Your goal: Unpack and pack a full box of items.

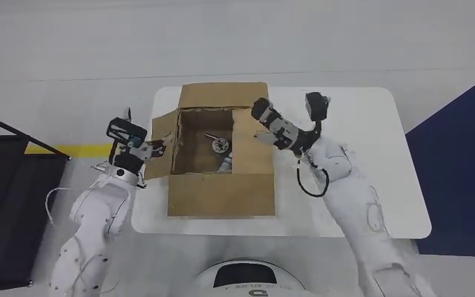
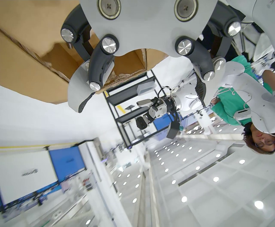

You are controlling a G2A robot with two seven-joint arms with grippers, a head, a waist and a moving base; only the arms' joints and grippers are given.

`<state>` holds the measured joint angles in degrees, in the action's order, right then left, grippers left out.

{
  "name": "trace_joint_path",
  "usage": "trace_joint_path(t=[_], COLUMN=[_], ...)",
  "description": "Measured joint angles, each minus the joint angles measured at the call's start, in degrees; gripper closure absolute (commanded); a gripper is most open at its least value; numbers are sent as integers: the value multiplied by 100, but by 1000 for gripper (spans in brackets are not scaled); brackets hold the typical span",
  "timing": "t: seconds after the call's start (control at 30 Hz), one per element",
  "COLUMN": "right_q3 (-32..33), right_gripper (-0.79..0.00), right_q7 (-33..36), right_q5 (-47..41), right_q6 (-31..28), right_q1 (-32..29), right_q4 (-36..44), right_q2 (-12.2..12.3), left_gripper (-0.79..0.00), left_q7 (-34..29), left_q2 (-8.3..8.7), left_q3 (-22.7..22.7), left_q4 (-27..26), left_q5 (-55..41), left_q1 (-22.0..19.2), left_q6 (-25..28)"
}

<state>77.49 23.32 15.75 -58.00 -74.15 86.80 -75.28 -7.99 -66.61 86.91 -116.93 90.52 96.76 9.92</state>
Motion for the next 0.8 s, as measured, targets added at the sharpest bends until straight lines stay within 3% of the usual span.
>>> trace_joint_path(t=[0.17,0.27,0.5,0.7,0.8], right_q3=[1055,1181,867,278,93], right_gripper=[-785,-785,-785,-785,-785], right_q7=[-81,176,1219,1895,2083], right_q5=[-417,-605,-863,-1239,-1434], right_q6=[1,232,1237,1395,1410], right_q1=[-1246,-1439,-1084,-538,-321], right_q4=[504,330,-53,-521,-722], right_q2=[192,261,357,356,357], left_gripper=[-785,-785,-785,-785,-785], left_q7=[-494,-712,-1139,-1213,-1258], left_q2=[-60,-108,-254,-379,-459], left_q3=[-878,-1364,-2232,-2639,-2710], left_q4=[254,559,1340,1745,1725], left_q5=[699,1117,1736,1685,1185], left_q1=[-513,-844,-1510,-1842,-1916], left_q6=[78,44,-174,-420,-671])
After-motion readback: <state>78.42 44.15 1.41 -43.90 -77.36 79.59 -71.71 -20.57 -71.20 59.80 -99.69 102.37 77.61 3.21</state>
